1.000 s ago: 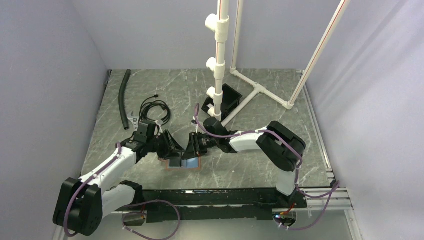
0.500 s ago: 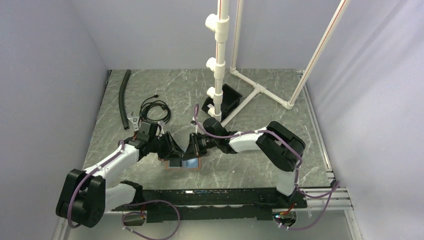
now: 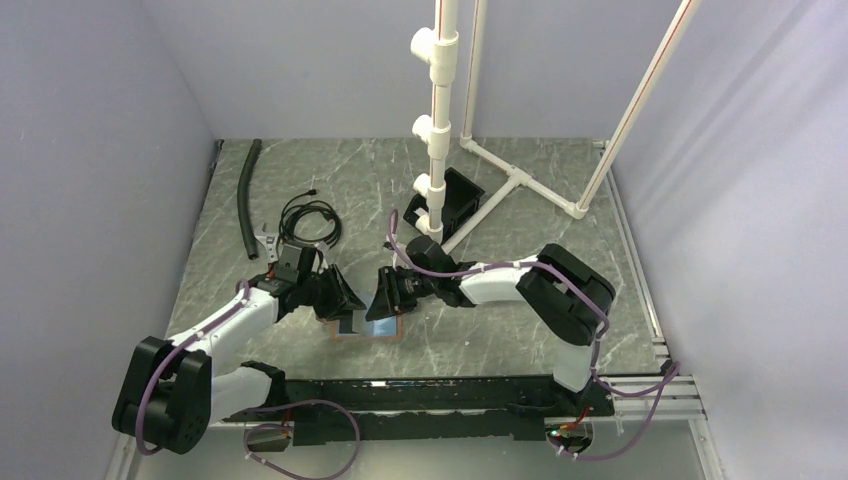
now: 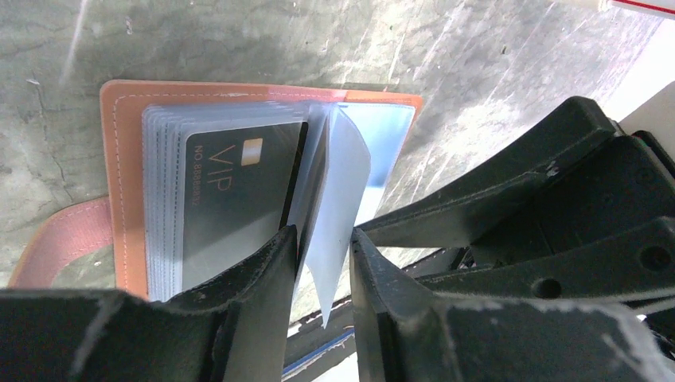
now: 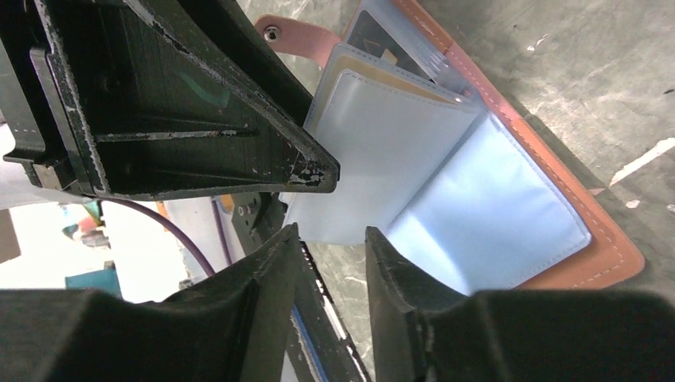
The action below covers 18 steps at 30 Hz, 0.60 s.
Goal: Put the credit cards into the card holder
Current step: Turn over the card holder at the center of the board.
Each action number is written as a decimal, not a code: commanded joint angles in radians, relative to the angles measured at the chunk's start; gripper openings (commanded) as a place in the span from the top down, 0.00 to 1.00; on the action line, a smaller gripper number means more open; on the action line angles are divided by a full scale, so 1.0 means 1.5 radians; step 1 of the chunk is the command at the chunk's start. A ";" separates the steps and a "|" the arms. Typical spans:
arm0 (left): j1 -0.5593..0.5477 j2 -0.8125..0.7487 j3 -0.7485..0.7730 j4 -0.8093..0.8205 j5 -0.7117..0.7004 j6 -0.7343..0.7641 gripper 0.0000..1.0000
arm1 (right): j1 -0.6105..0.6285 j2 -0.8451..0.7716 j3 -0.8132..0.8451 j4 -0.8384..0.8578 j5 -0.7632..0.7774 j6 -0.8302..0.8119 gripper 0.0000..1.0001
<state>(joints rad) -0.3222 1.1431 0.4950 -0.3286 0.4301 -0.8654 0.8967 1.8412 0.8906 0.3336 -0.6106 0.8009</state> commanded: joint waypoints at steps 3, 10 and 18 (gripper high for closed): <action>0.002 -0.004 0.002 0.018 0.017 0.012 0.66 | 0.011 -0.034 0.020 -0.045 0.040 -0.066 0.53; 0.002 -0.008 0.012 0.013 0.020 0.012 0.67 | 0.044 -0.044 0.049 -0.099 0.111 -0.126 0.33; 0.002 0.000 0.010 0.019 0.026 0.012 0.67 | 0.074 -0.052 0.082 -0.155 0.203 -0.155 0.26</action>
<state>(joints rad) -0.3222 1.1431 0.4946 -0.3252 0.4480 -0.8646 0.9905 1.8015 0.9478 0.1551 -0.4179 0.6193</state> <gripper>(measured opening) 0.330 0.739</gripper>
